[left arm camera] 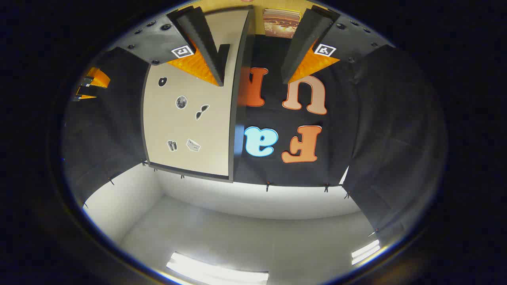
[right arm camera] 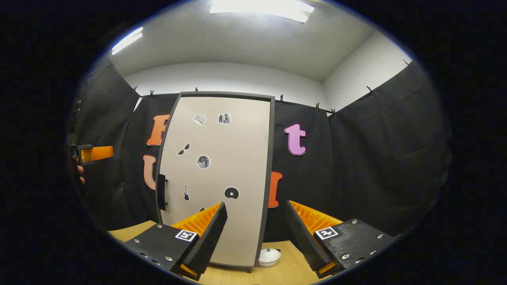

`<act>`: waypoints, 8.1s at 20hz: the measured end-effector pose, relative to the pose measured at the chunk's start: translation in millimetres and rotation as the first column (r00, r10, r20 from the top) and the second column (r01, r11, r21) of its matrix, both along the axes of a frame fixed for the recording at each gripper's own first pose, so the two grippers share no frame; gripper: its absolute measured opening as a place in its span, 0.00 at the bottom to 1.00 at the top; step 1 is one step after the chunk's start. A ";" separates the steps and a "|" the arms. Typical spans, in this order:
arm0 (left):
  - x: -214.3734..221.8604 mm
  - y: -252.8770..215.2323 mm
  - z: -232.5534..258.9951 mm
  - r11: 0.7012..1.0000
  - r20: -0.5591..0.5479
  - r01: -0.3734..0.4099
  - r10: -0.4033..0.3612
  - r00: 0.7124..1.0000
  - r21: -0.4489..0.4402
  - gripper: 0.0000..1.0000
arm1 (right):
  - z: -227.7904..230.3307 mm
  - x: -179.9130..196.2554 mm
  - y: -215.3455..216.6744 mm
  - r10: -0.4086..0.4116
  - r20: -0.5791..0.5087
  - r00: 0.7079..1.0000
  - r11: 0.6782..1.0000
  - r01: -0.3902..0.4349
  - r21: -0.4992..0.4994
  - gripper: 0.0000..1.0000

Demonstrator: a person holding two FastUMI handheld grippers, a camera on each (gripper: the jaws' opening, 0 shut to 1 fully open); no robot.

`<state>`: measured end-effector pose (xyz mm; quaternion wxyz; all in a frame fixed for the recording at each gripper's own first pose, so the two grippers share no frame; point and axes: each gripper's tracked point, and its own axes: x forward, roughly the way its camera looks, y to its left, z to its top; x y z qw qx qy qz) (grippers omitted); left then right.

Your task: Open the cabinet door with the right hand, grasp the bottle in the cabinet with the left hand and place it on the coaster, then close the cabinet door with the right hand.

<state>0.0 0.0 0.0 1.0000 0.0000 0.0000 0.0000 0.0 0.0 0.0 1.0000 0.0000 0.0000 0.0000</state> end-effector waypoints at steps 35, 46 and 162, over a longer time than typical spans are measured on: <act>-21.6 65.7 -15.6 0.986 -0.028 -0.089 0.094 0.995 0.141 0.93 | -35.2 36.5 102.9 0.170 -0.101 0.980 0.985 -0.167 0.042 0.93; -36.1 158.4 -27.2 0.968 -0.044 -0.203 0.211 0.976 0.149 0.93 | -65.2 78.4 204.2 0.279 -0.178 0.944 0.960 -0.268 0.086 0.93; 237.8 -257.7 -301.2 0.961 -0.402 0.275 -0.246 0.882 0.017 0.82 | -85.6 91.5 151.8 0.071 -0.205 0.976 0.925 0.013 0.380 0.33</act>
